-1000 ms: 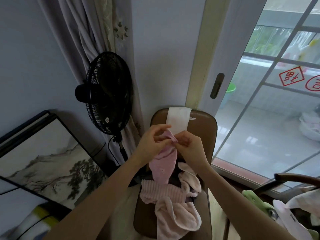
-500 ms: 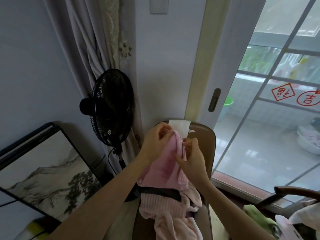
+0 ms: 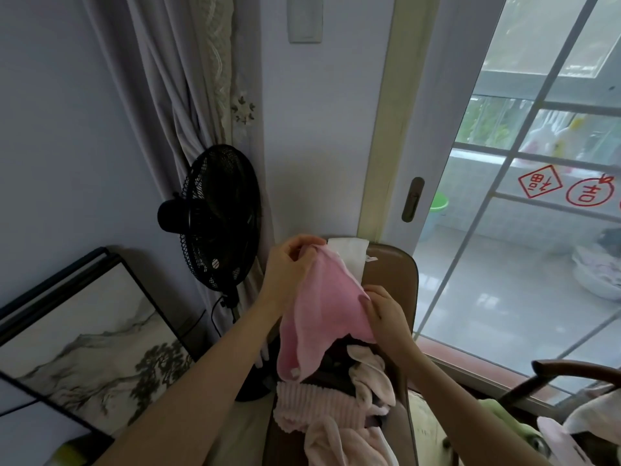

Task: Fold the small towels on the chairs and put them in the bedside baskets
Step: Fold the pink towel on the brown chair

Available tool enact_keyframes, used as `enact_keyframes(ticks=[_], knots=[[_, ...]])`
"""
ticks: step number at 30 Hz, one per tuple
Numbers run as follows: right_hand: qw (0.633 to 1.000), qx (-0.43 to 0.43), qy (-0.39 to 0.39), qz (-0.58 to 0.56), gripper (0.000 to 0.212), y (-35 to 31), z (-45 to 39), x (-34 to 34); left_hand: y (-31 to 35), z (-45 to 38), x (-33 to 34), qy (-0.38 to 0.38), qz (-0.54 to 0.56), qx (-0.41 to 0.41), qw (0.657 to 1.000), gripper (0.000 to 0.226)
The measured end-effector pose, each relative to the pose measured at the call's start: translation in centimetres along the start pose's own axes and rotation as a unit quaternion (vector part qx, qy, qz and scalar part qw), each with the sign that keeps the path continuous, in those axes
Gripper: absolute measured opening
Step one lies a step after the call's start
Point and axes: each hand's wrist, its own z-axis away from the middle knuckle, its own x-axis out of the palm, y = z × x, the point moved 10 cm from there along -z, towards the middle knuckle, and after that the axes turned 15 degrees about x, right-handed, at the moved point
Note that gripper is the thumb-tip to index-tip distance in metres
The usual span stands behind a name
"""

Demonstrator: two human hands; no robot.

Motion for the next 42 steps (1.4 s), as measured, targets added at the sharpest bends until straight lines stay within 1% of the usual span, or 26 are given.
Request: enact_keyframes(ticks=[2, 3, 4, 6, 8, 9, 11, 14, 16, 19, 21, 24, 26, 29, 32, 34, 36, 39, 42], knots=[[0.998, 0.029, -0.045, 0.033, 0.033, 1.4, -0.4, 1.0, -0.8, 0.5, 0.0, -0.017, -0.004, -0.033, 0.999, 0.014], [0.997, 0.041, -0.053, 0.045, 0.033, 2.0, -0.5, 1.3, -1.3, 0.9, 0.3, -0.028, -0.011, -0.049, 0.998, 0.011], [0.996, 0.053, -0.044, 0.048, 0.032, 2.6, -0.6, 1.2, -1.9, 1.3, 0.3, -0.028, -0.02, -0.066, 0.997, 0.009], [0.997, 0.076, 0.018, 0.024, 0.027, 3.3, -0.7, -0.6, -3.0, 1.8, -0.2, -0.003, -0.046, -0.084, 0.995, 0.007], [0.993, 0.085, 0.082, -0.002, 0.021, 3.3, -0.7, -2.8, -4.3, 1.6, -1.1, 0.008, -0.093, -0.077, 0.993, 0.008], [0.991, 0.085, 0.101, -0.011, 0.019, 3.0, -0.6, -3.8, -4.9, 1.4, -1.5, 0.006, -0.122, -0.071, 0.99, 0.01], [0.987, 0.088, 0.124, -0.054, 0.013, 2.5, -0.4, -5.3, -6.2, 1.4, -2.2, 0.004, -0.162, -0.08, 0.984, 0.015], [0.979, 0.087, 0.142, -0.117, 0.008, 1.5, -0.1, -6.8, -7.6, 1.8, -2.8, 0.016, -0.179, -0.097, 0.979, 0.02], [0.98, 0.083, 0.127, -0.13, 0.001, 1.1, -0.1, -7.1, -8.2, 2.1, -2.9, 0.031, -0.165, -0.11, 0.98, 0.018], [0.979, 0.074, 0.1, -0.164, 0.008, 0.9, 0.0, -7.4, -9.0, 2.5, -3.0, 0.076, -0.11, -0.14, 0.981, 0.006], [0.973, 0.074, 0.101, -0.196, 0.01, 1.1, 0.3, -7.9, -9.2, 2.6, -2.8, 0.097, -0.082, -0.148, 0.981, 0.008], [0.961, 0.104, 0.103, -0.236, 0.008, 1.9, 0.4, -8.3, -9.1, 2.7, -2.6, 0.116, -0.062, -0.138, 0.982, 0.012], [0.959, 0.117, 0.073, -0.249, 0.01, 2.1, 0.2, -7.9, -8.8, 2.8, -2.5, 0.124, -0.062, -0.128, 0.982, 0.013], [0.958, 0.115, -0.027, -0.261, 0.009, 1.9, 0.1, -6.7, -8.6, 3.0, -2.7, 0.139, -0.065, -0.125, 0.98, 0.012], [0.963, 0.102, -0.131, -0.21, 0.005, 2.0, 0.3, -5.3, -9.0, 3.1, -3.4, 0.157, -0.062, -0.126, 0.978, 0.011], [0.963, 0.113, -0.157, -0.189, 0.005, 2.6, 0.3, -4.9, -9.2, 2.9, -3.5, 0.154, -0.066, -0.128, 0.978, 0.012], [0.953, 0.137, -0.138, -0.233, 0.012, 3.3, 0.1, -5.3, -9.4, 2.8, -3.4, 0.152, -0.06, -0.129, 0.978, 0.013], [0.926, 0.187, -0.064, -0.321, 0.017, 4.6, -0.6, -6.1, -9.6, 3.0, -2.7, 0.146, -0.047, -0.137, 0.979, 0.012], [0.896, 0.229, -0.013, -0.38, 0.021, 5.5, -1.0, -6.1, -10.2, 3.4, -2.0, 0.141, -0.032, -0.148, 0.978, 0.012]])
